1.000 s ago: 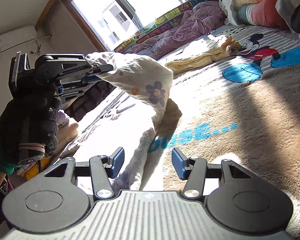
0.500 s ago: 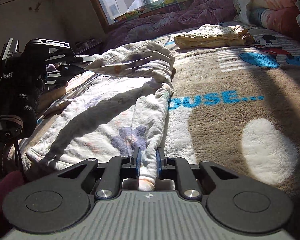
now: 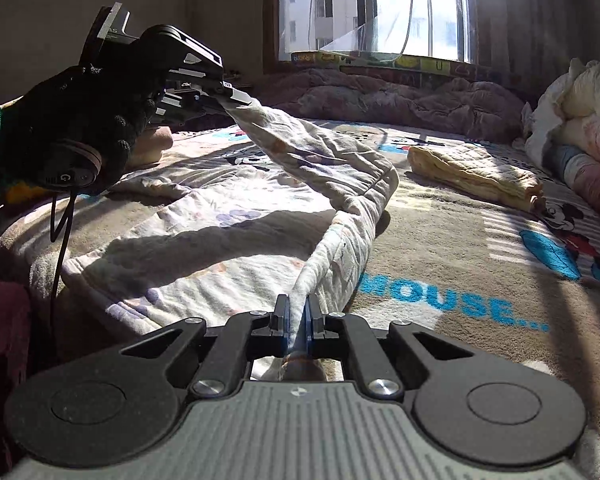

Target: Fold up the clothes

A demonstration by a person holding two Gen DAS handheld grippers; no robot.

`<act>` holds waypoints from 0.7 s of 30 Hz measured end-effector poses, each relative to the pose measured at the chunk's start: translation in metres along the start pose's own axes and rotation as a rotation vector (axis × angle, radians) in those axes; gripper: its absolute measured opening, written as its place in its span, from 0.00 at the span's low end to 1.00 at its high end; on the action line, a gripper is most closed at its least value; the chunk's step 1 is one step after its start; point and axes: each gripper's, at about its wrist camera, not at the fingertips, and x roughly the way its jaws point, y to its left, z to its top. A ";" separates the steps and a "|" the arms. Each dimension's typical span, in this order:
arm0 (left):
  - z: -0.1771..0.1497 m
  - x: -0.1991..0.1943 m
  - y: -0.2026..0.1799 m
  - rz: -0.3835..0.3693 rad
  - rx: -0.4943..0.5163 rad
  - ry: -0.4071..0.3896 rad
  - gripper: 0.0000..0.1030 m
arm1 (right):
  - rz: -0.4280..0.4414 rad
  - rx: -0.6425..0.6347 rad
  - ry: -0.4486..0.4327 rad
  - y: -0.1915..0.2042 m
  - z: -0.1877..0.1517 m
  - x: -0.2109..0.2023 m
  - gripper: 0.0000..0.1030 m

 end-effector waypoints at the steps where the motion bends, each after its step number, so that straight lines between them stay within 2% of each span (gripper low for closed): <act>1: 0.000 0.000 0.005 0.007 -0.001 0.003 0.10 | 0.004 -0.008 0.009 0.005 0.001 0.003 0.09; 4: -0.002 0.003 0.017 0.029 -0.010 0.010 0.10 | 0.012 -0.026 0.034 0.016 0.002 0.015 0.09; 9: -0.001 -0.002 0.032 0.013 -0.032 -0.017 0.10 | 0.026 -0.046 0.052 0.029 0.006 0.026 0.09; 12: -0.007 0.006 0.041 0.054 -0.014 0.007 0.10 | 0.054 -0.024 0.067 0.031 0.005 0.032 0.09; 15: -0.017 0.019 0.060 0.115 -0.028 0.053 0.10 | 0.156 0.049 0.121 0.029 -0.003 0.047 0.26; 18: -0.024 0.024 0.071 0.131 -0.011 0.093 0.10 | 0.278 0.062 0.096 0.022 -0.002 0.030 0.29; 19: -0.025 0.025 0.072 0.131 0.002 0.101 0.11 | 0.331 0.050 0.056 0.012 0.001 0.014 0.31; 21: -0.024 0.022 0.075 0.131 0.015 0.119 0.19 | 0.300 0.085 -0.022 -0.015 0.006 -0.006 0.34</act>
